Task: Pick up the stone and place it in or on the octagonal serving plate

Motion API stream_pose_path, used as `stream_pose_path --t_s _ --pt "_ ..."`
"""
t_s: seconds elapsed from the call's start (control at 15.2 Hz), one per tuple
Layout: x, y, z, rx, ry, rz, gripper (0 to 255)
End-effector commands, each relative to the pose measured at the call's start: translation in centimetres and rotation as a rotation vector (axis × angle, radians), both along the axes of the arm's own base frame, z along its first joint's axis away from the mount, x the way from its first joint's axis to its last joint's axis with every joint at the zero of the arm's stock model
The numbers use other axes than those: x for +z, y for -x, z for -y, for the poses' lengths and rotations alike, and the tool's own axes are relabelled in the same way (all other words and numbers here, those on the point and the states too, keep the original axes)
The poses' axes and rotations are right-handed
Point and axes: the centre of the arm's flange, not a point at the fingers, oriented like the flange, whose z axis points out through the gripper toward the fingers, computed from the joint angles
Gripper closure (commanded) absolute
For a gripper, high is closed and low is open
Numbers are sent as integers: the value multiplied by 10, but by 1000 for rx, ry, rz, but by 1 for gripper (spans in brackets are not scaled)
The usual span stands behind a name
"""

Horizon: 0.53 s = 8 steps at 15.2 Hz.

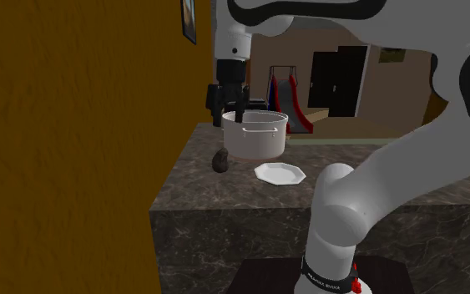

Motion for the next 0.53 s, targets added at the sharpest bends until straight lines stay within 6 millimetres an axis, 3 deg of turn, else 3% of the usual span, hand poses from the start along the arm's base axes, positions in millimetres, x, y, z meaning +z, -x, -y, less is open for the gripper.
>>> stream_pose_path --t_s 0.0,0.46 --pt "0 0 0 0 0 0 0" --pt "-39 -56 77 -20 -52 -51 0"
